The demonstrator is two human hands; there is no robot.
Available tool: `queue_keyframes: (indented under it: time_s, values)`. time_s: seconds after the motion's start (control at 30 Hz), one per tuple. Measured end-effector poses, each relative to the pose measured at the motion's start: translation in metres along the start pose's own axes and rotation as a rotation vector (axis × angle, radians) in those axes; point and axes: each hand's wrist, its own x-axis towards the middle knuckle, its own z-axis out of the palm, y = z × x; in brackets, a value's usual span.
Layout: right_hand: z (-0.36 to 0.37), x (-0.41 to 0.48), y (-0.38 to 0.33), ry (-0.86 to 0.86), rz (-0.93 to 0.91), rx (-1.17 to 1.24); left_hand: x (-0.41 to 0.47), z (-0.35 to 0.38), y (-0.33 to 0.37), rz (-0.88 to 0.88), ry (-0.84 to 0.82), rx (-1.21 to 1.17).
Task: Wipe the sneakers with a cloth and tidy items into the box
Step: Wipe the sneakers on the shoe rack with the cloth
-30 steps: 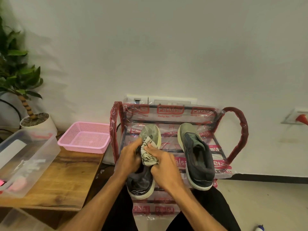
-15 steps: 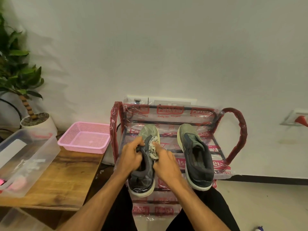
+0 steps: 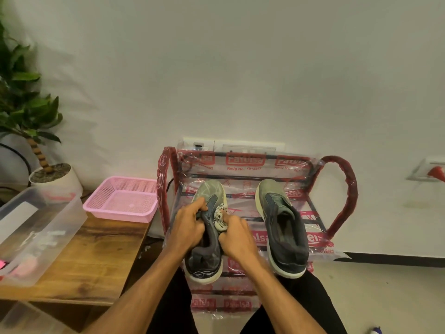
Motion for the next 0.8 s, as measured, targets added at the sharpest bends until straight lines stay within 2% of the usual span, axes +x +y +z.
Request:
queue_keyframes:
  time_s: [0.07, 0.2, 0.4, 0.53, 0.67, 0.73, 0.8]
  values:
    - [-0.001, 0.001, 0.003, -0.039, 0.018, 0.023, 0.0, -0.003, -0.001, 0.005, 0.027, 0.008]
    - [-0.008, -0.008, 0.01, -0.059, -0.097, 0.055, 0.0, -0.004, -0.002, 0.029, 0.046, 0.004]
    - [0.003, 0.0, 0.014, -0.017, -0.135, -0.084, -0.003, 0.0, 0.008, 0.016, 0.009, 0.021]
    - [-0.004, 0.005, 0.008, -0.031, -0.096, 0.033, -0.002, -0.003, 0.003, -0.03, 0.02, 0.041]
    - [-0.019, -0.005, 0.015, -0.114, -0.192, 0.152, -0.001, -0.006, 0.004, -0.012, 0.025, 0.019]
    - [-0.031, -0.006, 0.023, -0.17, -0.151, 0.231, -0.001, -0.007, 0.005, -0.014, 0.002, 0.004]
    - [-0.041, -0.005, 0.03, -0.111, -0.082, 0.289, 0.0, -0.007, 0.006, -0.025, -0.038, 0.024]
